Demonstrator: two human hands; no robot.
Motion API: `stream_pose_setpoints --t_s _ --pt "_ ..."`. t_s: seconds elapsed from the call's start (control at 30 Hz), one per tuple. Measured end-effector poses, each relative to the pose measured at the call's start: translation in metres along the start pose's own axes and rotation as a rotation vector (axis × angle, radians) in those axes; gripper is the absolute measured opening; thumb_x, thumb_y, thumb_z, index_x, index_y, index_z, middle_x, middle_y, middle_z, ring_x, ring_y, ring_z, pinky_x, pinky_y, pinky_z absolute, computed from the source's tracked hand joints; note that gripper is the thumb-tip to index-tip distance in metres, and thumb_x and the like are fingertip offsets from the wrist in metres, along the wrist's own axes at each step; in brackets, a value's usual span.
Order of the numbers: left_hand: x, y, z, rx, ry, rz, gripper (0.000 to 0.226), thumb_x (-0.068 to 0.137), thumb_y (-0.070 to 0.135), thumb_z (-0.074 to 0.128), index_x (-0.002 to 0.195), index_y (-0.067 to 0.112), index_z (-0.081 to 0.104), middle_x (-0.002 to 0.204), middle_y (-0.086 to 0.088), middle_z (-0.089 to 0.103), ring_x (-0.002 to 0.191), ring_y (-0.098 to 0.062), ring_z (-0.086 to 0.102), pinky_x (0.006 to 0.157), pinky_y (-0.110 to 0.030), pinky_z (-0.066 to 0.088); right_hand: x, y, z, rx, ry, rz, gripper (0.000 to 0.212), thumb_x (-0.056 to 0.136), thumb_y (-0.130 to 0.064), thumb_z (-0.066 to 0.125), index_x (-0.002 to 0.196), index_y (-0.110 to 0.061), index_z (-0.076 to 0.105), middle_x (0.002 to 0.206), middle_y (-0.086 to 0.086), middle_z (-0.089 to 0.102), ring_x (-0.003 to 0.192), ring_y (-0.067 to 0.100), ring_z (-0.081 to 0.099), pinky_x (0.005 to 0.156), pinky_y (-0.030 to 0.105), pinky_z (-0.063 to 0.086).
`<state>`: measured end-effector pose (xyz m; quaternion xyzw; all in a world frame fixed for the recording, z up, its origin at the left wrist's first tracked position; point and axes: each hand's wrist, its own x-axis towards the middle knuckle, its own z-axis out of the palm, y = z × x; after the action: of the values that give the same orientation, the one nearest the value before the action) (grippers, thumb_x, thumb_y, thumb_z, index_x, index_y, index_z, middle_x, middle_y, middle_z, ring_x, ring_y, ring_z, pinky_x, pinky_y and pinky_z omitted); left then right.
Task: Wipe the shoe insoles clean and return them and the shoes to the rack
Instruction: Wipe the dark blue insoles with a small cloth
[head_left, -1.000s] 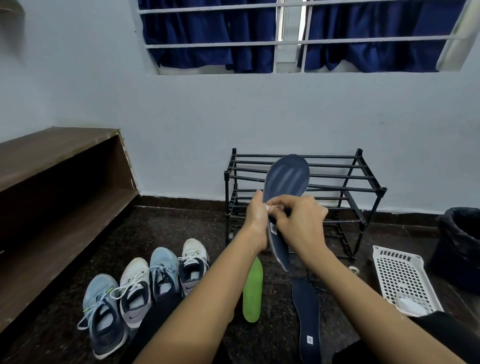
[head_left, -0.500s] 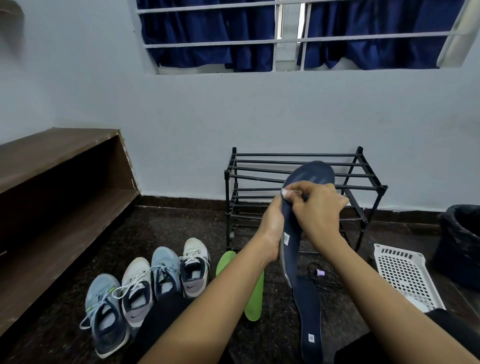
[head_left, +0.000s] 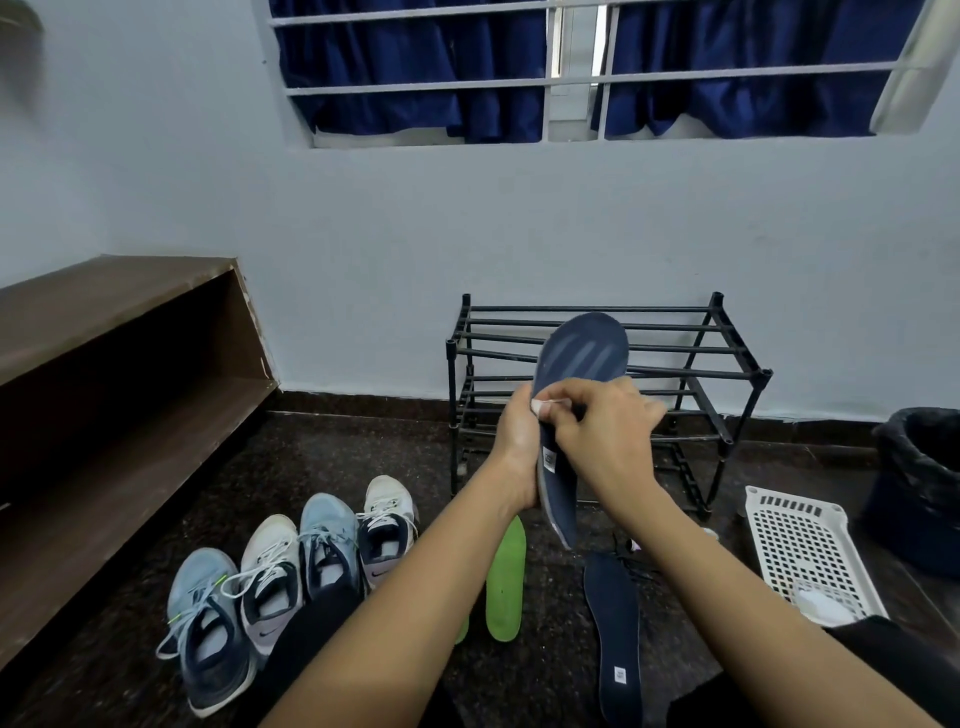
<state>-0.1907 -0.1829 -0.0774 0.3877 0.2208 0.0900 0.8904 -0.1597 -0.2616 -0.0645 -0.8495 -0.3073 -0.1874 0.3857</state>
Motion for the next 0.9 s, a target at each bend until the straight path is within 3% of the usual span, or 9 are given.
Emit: stream_pose_setpoints --t_s 0.13,0.23,0.4,0.5,0.63,0.8,0.9 --pt "0.003 -0.020 0.008 0.009 -0.049 0.021 0.042 0.101 0.042 0.039 0.098 0.012 0.068 0.080 -0.008 0.071 0.077 -0.020 0.066 0.066 -0.031 0.050 0.015 0.009 -0.010 -0.083 0.048 0.084 0.010 0.087 -0.035 0.063 0.092 -0.036 0.072 0.088 -0.001 0.065 0.103 0.022 0.044 0.077 0.036 0.018" --pt "0.008 -0.023 0.008 0.022 -0.018 0.042 0.040 0.100 0.045 0.042 0.101 0.014 0.068 0.085 -0.007 0.071 0.085 -0.022 0.065 0.071 -0.032 0.050 0.017 0.008 -0.009 -0.099 0.047 0.097 0.012 0.088 -0.033 0.062 0.094 -0.035 0.072 0.090 0.002 0.065 0.104 0.024 0.044 0.080 0.038 0.021" --pt "0.006 -0.003 0.000 0.061 0.002 0.011 0.048 0.099 0.042 0.035 0.100 0.009 0.070 0.089 -0.012 0.069 0.083 -0.026 0.065 0.074 -0.034 0.051 0.006 0.001 -0.001 -0.004 0.000 0.032 0.008 0.085 -0.031 0.065 0.088 -0.036 0.071 0.082 -0.008 0.068 0.099 0.019 0.049 0.071 0.033 0.014" --pt "0.007 0.010 -0.007 0.075 0.080 0.049 0.051 0.098 0.042 0.034 0.105 0.006 0.070 0.098 -0.015 0.068 0.089 -0.029 0.065 0.079 -0.036 0.052 -0.002 -0.003 0.006 0.094 -0.045 -0.020 0.009 0.081 -0.028 0.068 0.083 -0.036 0.071 0.075 -0.011 0.067 0.092 0.019 0.055 0.080 0.036 0.028" --pt "0.007 0.009 -0.011 0.068 0.077 0.040 0.049 0.099 0.042 0.035 0.091 0.008 0.069 0.081 -0.010 0.067 0.073 -0.024 0.065 0.065 -0.029 0.053 -0.004 -0.001 0.010 0.127 -0.050 -0.037 0.010 0.078 -0.028 0.069 0.082 -0.037 0.071 0.072 -0.013 0.067 0.089 0.019 0.058 0.085 0.049 0.040" --pt "-0.003 0.001 0.000 0.028 0.003 0.017 0.037 0.096 0.036 0.041 0.094 0.010 0.068 0.085 -0.009 0.066 0.080 -0.023 0.062 0.072 -0.033 0.049 0.004 0.005 0.003 0.003 0.027 -0.020 0.007 0.080 -0.032 0.069 0.085 -0.037 0.072 0.076 -0.011 0.067 0.095 0.017 0.053 0.083 0.040 0.027" --pt "-0.004 -0.008 0.004 0.053 -0.024 0.026 0.036 0.100 0.036 0.042 0.092 0.011 0.067 0.075 -0.007 0.067 0.069 -0.019 0.062 0.061 -0.028 0.050 0.012 0.010 -0.005 -0.085 0.067 0.024 0.009 0.084 -0.034 0.066 0.090 -0.036 0.072 0.079 -0.010 0.064 0.100 0.019 0.046 0.075 0.034 0.016"
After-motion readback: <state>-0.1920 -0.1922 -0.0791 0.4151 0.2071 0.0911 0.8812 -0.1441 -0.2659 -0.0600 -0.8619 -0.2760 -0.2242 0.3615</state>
